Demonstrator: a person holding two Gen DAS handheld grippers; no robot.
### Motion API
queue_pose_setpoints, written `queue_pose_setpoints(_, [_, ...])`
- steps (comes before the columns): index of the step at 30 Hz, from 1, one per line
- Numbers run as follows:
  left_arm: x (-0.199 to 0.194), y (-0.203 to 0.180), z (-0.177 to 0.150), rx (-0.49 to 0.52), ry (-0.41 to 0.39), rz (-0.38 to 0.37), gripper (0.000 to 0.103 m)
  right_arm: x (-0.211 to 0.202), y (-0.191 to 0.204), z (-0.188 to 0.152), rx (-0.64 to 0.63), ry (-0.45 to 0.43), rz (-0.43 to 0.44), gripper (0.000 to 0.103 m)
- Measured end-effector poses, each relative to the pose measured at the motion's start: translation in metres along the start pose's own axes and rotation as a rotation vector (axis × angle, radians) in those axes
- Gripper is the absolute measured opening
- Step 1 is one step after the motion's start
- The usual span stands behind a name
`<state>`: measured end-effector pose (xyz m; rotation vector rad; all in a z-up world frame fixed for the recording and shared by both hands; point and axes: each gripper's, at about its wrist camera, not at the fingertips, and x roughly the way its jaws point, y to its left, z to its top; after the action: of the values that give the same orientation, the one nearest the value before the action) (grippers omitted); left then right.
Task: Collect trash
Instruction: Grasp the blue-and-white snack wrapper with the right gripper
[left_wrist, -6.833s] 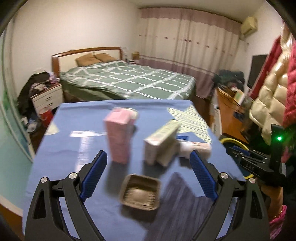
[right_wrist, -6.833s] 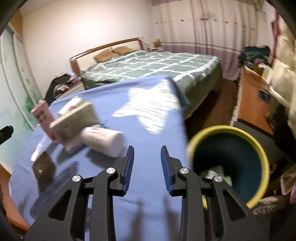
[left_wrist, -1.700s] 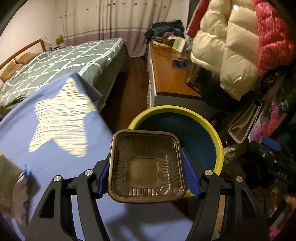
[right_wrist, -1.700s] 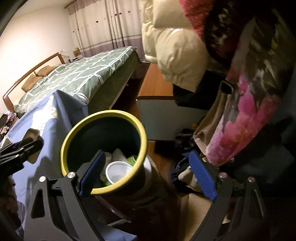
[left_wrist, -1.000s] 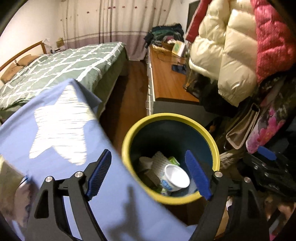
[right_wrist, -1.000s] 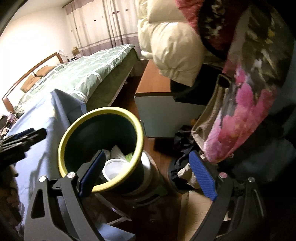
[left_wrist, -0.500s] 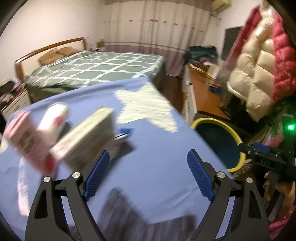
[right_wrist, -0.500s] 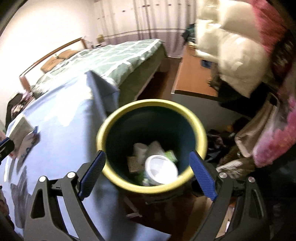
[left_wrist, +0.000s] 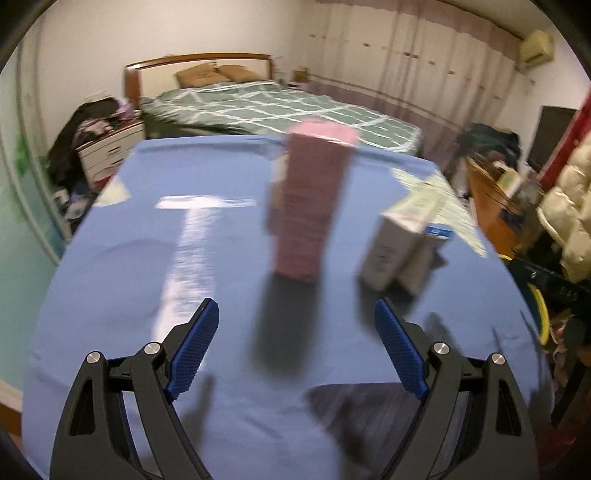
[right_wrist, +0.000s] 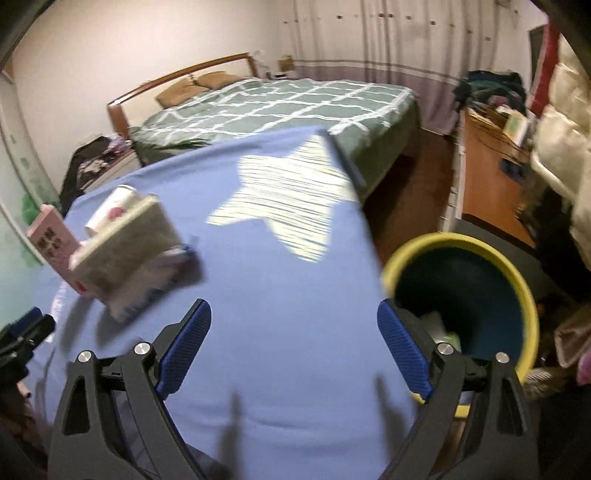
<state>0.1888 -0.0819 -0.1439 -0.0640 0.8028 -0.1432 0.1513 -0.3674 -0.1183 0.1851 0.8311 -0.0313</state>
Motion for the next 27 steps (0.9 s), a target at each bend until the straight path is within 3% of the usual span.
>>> queue_pose_setpoints(8, [-0.007, 0.033, -0.005, -0.035, -0.027, 0.038, 0.085, 0.034, 0.065, 0.024, -0.028, 0.04, 0.002, 0.087])
queue_pose_setpoints(20, [-0.01, 0.039, -0.004, -0.046, -0.041, 0.043, 0.085, 0.073, 0.078, 0.035, 0.017, 0.132, 0.01, 0.077])
queue_pose_setpoints(22, [-0.009, 0.042, -0.004, -0.052, -0.04, 0.045, 0.085, 0.079, 0.08, 0.036, 0.013, 0.154, 0.014, 0.066])
queue_pose_setpoints(24, [-0.008, 0.043, -0.004, -0.054, -0.042, 0.05, 0.085, 0.082, 0.083, 0.036, 0.01, 0.16, 0.023, 0.064])
queue_pose_setpoints(26, [-0.008, 0.043, -0.003, -0.056, -0.043, 0.05, 0.085, 0.081, 0.084, 0.035, -0.002, 0.157, 0.019, 0.055])
queue_pose_setpoints(27, [-0.008, 0.043, -0.002, -0.057, -0.044, 0.049, 0.085, 0.081, 0.084, 0.034, 0.001, 0.158, 0.028, 0.043])
